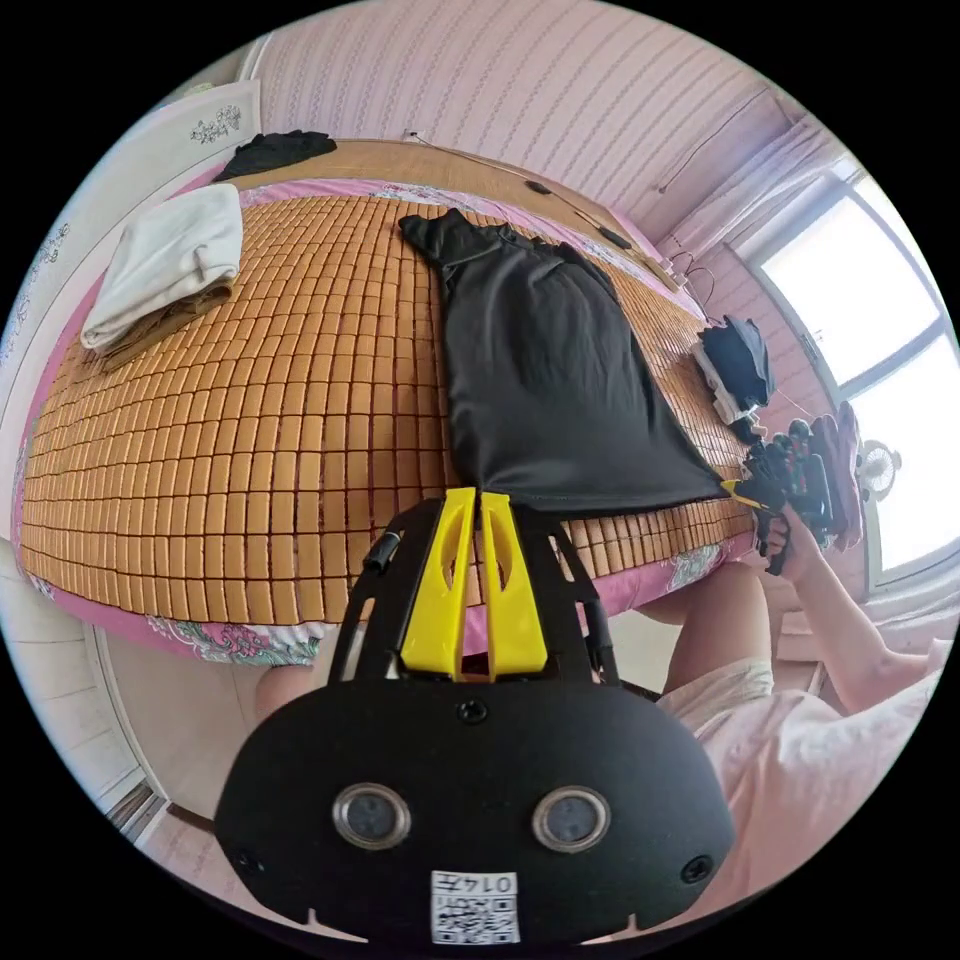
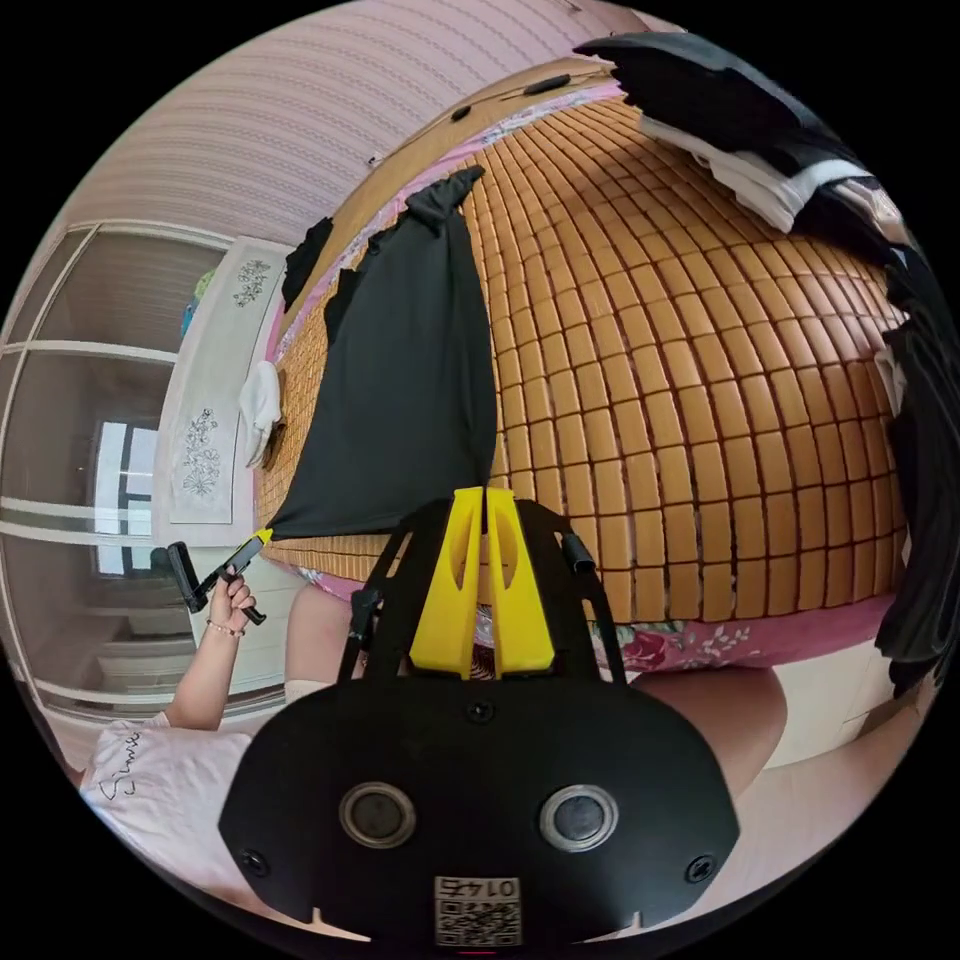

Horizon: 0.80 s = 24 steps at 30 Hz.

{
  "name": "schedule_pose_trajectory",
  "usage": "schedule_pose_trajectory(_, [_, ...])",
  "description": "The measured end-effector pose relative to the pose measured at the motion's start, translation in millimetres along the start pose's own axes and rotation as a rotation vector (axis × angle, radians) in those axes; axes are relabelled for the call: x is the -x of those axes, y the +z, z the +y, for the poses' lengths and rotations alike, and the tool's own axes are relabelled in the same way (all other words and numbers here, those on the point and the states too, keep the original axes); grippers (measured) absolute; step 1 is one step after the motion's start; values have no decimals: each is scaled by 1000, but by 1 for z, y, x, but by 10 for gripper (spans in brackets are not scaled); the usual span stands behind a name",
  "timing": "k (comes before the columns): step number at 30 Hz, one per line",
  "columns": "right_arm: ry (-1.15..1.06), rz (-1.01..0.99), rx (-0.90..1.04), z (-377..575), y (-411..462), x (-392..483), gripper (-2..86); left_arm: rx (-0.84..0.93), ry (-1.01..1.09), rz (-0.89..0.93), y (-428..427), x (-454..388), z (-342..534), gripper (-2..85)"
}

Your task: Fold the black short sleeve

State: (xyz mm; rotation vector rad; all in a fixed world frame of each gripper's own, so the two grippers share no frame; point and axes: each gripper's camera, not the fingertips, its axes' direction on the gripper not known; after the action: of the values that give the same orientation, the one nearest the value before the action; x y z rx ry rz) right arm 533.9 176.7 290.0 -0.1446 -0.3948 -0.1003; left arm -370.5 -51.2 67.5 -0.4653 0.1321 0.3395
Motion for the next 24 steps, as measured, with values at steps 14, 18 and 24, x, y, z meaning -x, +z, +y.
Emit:
schedule_pose_trajectory(14, [-279,431,88,-18,67,102,78,165,-52,-52,70,31,16,-9])
schedule_pose_trajectory(18, [-279,539,106,-32,86,120,27,165,-51,-50,71,36,17,-9])
schedule_pose_trajectory(24, [-237,424,120,-42,68,125,-6,124,-78,31,47,48,33,-10])
